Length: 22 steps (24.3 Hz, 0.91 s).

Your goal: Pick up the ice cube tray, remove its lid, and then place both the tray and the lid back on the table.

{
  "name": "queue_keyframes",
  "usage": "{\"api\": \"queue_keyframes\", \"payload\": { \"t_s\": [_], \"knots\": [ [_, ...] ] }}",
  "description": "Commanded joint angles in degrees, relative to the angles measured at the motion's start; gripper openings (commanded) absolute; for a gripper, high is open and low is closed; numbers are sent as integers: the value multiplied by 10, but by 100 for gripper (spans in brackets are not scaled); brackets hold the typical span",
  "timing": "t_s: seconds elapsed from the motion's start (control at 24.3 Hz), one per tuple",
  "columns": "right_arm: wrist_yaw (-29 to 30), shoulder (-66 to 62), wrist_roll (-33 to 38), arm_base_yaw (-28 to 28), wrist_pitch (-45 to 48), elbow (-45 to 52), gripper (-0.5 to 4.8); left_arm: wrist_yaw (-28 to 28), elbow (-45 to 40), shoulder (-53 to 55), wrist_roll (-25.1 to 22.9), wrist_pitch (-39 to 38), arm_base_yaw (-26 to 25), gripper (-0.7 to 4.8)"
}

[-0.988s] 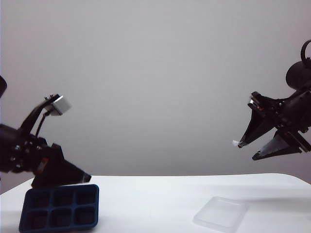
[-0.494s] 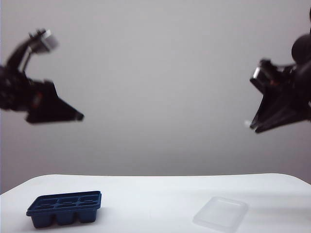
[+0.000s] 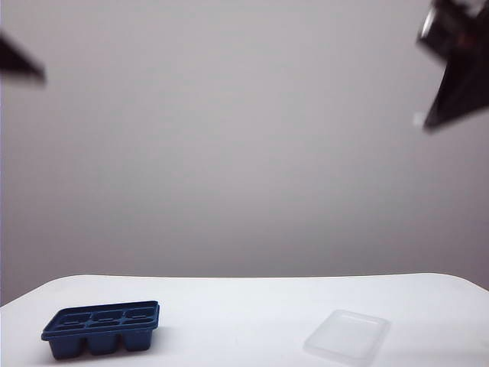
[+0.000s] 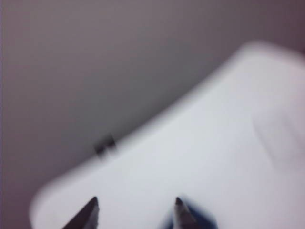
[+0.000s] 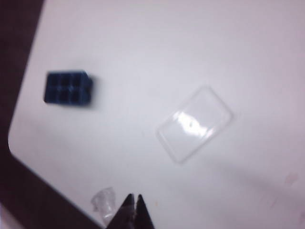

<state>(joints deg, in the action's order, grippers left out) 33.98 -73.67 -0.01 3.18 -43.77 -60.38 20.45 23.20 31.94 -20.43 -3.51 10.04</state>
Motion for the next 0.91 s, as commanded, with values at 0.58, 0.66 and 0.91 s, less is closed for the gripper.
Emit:
{"api": "queue_keyframes", "payload": {
  "t_s": [0.58, 0.66, 0.91],
  "knots": [
    [-213, 546, 152, 1, 422, 394, -6, -127, -58, -205, 97, -6, 0, 82],
    [-217, 587, 165, 1, 447, 443, -6, -121, -81, -229, 123, -5, 0, 82],
    [-272, 689, 176, 2, 458, 542, -6, -182, -128, -318, 157, -5, 0, 14]
  ]
}}
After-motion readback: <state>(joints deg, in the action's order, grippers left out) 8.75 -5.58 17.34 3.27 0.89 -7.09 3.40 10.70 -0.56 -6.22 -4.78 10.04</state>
